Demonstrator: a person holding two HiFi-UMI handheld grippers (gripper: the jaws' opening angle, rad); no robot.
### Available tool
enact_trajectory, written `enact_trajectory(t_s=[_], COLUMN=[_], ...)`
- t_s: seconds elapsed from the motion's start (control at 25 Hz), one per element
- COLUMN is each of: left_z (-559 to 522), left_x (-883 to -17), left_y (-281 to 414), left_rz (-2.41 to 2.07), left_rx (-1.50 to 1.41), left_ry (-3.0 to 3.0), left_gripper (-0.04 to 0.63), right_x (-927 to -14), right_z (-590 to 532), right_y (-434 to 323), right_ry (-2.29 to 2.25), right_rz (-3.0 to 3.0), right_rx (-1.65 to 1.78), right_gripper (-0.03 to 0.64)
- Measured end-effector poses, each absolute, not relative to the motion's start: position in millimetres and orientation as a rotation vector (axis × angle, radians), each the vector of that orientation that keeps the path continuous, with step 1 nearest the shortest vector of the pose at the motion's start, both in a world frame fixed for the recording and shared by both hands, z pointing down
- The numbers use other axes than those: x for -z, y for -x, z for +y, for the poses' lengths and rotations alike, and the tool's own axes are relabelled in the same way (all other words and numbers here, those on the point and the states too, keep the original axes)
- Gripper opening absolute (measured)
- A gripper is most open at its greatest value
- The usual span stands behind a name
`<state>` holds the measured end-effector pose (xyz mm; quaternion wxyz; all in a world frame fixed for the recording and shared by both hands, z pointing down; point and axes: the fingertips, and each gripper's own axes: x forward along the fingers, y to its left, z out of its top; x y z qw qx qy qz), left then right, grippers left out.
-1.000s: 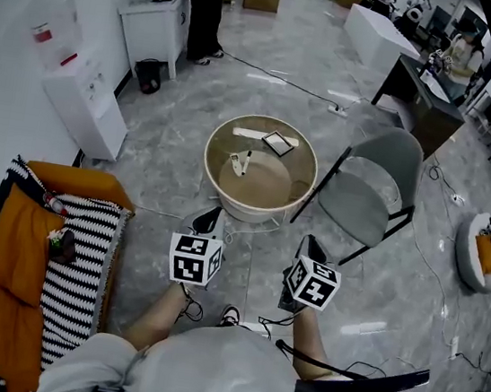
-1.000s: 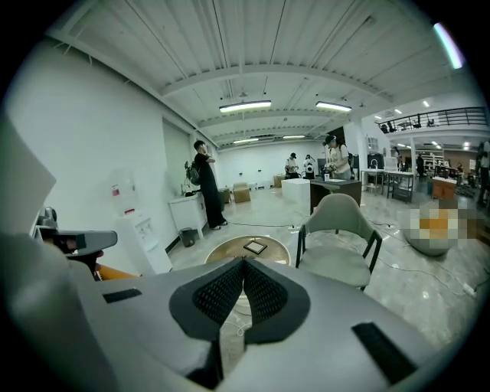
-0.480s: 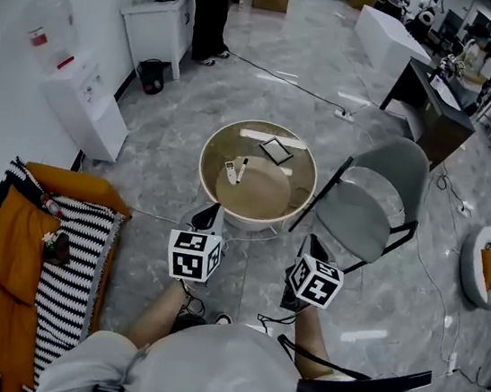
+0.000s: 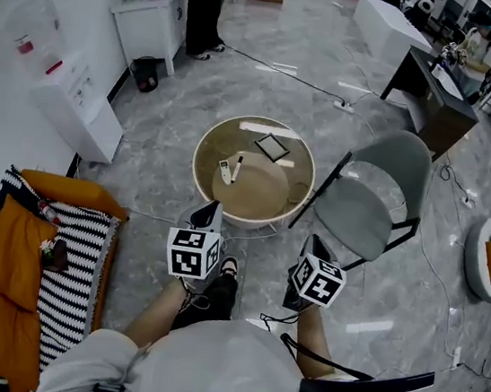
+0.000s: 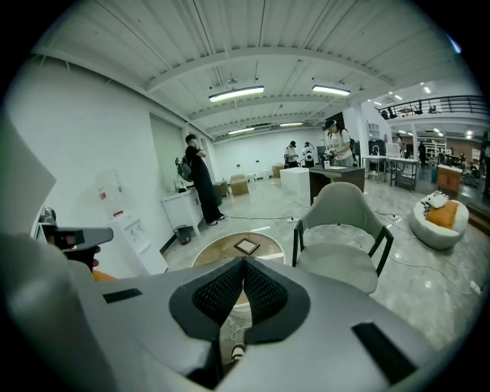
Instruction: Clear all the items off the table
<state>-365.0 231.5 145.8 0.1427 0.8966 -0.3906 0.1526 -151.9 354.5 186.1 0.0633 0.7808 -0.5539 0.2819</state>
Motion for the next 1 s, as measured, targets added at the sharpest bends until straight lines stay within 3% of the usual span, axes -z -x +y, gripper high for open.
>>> enact_trajectory(t_s=[1.0], left_z=[32.4], left_x=[-153.4], left_y=[215.6], left_rz=[-1.009], left_rx=[-0.439], left_ry=[-2.619], left_gripper=[0.008], right_x=[-181.2], right_z=[190.1], right_y=[13.1], right_ry=[-2.444], right_rz=[-1.537], right_rx=[-0.844], right_gripper=[0.024])
